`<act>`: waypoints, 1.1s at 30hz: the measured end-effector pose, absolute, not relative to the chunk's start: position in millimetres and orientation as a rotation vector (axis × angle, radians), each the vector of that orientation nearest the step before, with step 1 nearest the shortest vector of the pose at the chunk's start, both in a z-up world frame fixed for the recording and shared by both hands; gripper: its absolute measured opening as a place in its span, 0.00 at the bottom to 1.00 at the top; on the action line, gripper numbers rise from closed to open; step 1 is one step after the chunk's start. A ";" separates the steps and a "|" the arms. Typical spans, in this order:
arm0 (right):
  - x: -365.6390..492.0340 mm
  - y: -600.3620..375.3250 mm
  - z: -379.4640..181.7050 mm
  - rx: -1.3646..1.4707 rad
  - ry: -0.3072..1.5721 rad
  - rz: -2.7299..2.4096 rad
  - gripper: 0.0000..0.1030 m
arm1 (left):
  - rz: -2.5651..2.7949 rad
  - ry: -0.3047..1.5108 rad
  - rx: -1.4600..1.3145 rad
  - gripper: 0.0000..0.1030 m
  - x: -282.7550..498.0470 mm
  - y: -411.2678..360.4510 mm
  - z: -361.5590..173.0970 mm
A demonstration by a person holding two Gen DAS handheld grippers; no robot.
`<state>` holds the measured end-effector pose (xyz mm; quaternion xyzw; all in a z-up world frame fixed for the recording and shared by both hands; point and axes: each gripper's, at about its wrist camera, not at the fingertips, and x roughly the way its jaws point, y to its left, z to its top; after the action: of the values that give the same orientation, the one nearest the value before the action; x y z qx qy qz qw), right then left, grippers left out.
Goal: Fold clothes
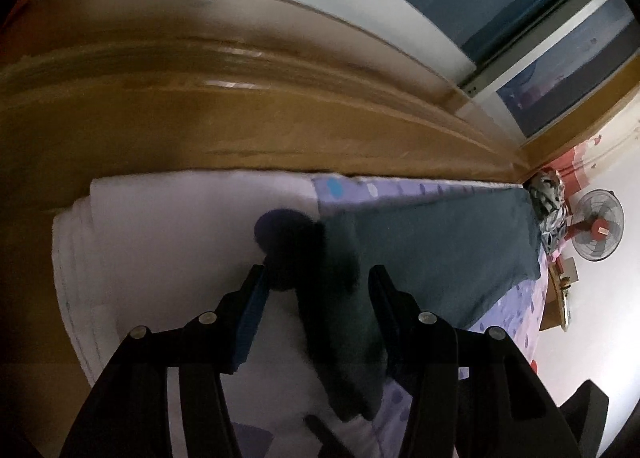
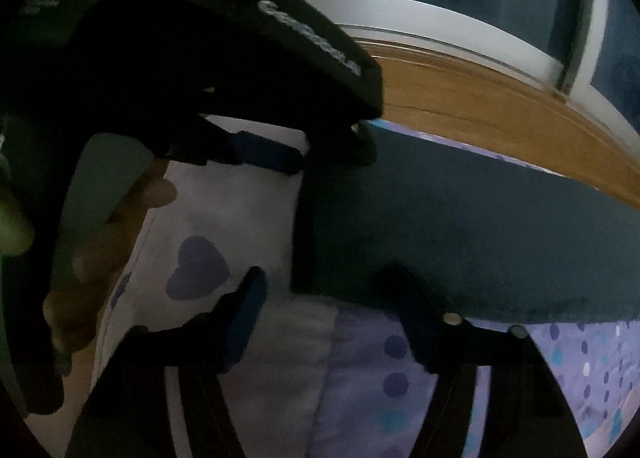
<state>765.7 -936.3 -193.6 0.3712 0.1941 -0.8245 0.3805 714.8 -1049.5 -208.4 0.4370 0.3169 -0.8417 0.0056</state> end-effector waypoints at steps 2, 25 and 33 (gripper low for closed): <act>762.8 -935.3 -193.4 0.947 0.491 -2.117 0.46 | -2.637 1.000 1.369 0.29 713.6 -1048.9 -208.6; 692.1 -842.6 -143.1 1.035 -0.070 -2.072 0.16 | -2.828 0.756 1.356 0.12 653.6 -956.3 -126.5; 644.3 -800.6 -163.4 1.189 -0.251 -2.064 0.16 | -2.824 0.629 1.505 0.12 605.2 -911.7 -145.7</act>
<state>644.3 -800.6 -163.4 0.4623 -0.0975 -0.8024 0.3645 605.2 -911.7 -145.7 0.4607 0.1925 -0.8643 -0.0600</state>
